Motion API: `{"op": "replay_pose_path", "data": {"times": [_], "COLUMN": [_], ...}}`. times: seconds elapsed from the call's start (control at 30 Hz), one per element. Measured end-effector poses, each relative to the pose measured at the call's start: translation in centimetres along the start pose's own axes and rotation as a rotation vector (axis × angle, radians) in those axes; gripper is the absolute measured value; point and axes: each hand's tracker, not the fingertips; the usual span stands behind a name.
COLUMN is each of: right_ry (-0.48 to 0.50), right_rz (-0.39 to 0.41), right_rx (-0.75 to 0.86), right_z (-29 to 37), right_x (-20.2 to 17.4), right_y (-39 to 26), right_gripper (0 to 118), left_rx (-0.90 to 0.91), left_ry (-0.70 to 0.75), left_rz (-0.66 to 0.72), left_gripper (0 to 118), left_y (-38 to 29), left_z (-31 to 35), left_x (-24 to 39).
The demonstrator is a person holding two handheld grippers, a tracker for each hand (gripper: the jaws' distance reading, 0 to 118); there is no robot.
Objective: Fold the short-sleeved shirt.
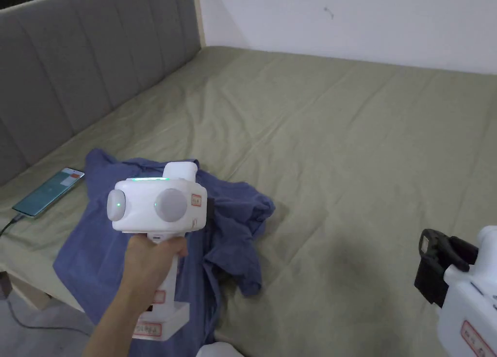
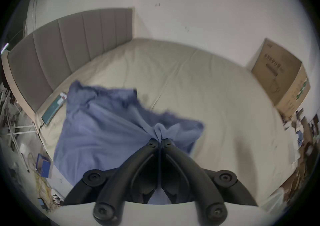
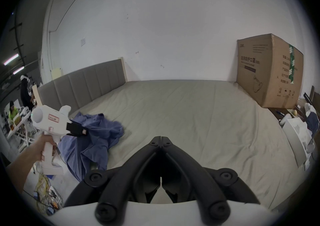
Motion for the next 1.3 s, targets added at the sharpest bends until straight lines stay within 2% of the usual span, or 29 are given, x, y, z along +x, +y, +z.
{"op": "replay_pose_path", "data": {"times": [0.13, 0.2, 0.33, 0.43, 0.5, 0.63, 0.73, 0.87, 1.03, 1.17, 1.3], "right_ry": [-0.018, -0.039, -0.088, -0.131, -0.175, -0.26, -0.324, -0.406, -0.47, -0.516, -0.545], "right_rz": [-0.052, -0.05, -0.096, -0.144, -0.145, -0.173, -0.201, -0.227, -0.286, -0.267, -0.307], "right_rx": [0.053, 0.083, 0.131, 0.162, 0.189, 0.236, 0.25, 0.236, 0.177, 0.11, 0.071], "right_z": [2.6, 4.0, 6.5, 8.2, 9.4, 11.9, 13.5, 14.9, 15.9, 16.2, 15.7], "right_x": [1.7, 2.5, 4.7, 6.6, 7.6, 10.1, 12.1, 14.9, 18.1, 19.8, 21.9], "right_y": [0.8, 1.2, 1.6, 1.9, 2.1, 2.4, 2.2, 1.2, -1.2, -2.9, -3.9], "right_gripper": [0, 0, 0, 0, 0, 0, 0, 0, 0, 0, 0], "left_rx": [0.135, 0.207, 0.324, 0.419, 0.448, 0.45, 0.443, 0.334, -0.065, -0.331, -0.399], "left_ry": [-0.104, -0.108, -0.261, -0.373, -0.429, -0.692, -0.732, -0.819, -0.794, -0.739, -0.746], "left_rz": [0.092, 0.055, 0.015, -0.075, -0.138, -0.234, -0.312, -0.383, -0.407, -0.472, -0.451], "left_gripper": [0, 0, 0, 0, 0, 0, 0, 0, 0, 0, 0], "left_y": [3.5, 5.3, 8.6, 10.8, 11.9, 13.9, 13.5, 9.8, -0.9, -10.0, -14.4], "left_z": [5.9, 9.0, 15.4, 19.7, 22.0, 24.7, 24.9, 20.4, 7.0, -0.3, -2.9], "left_x": [1.0, 2.2, 6.4, 11.2, 15.0, 23.1, 29.4, 36.6, 44.2, 46.9, 47.3]}}
